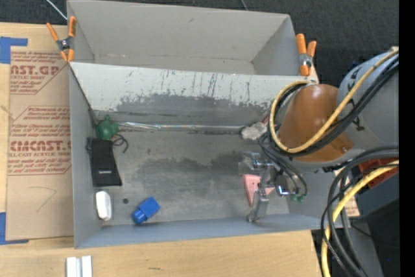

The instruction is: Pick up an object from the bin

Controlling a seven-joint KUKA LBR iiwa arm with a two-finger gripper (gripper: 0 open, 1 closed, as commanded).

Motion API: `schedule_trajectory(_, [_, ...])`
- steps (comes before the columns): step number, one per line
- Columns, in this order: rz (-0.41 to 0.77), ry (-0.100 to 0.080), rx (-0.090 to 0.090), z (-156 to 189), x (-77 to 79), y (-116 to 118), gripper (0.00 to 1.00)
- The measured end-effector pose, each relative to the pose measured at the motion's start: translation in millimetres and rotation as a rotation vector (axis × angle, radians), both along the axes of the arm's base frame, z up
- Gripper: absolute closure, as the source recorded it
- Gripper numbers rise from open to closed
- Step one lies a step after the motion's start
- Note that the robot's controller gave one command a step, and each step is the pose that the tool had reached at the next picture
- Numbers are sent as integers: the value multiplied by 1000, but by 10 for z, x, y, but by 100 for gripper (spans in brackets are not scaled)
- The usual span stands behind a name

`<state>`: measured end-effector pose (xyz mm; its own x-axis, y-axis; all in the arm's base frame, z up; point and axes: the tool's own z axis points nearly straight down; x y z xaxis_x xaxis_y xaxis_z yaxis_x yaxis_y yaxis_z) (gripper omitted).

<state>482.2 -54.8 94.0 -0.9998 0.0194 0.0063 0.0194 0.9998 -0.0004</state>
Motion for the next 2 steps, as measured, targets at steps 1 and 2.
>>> schedule_trajectory(1, [190,-8,1,-69,114,-17,0])
schedule_trajectory(2, [54,-4,1,-193,639,-226,0])
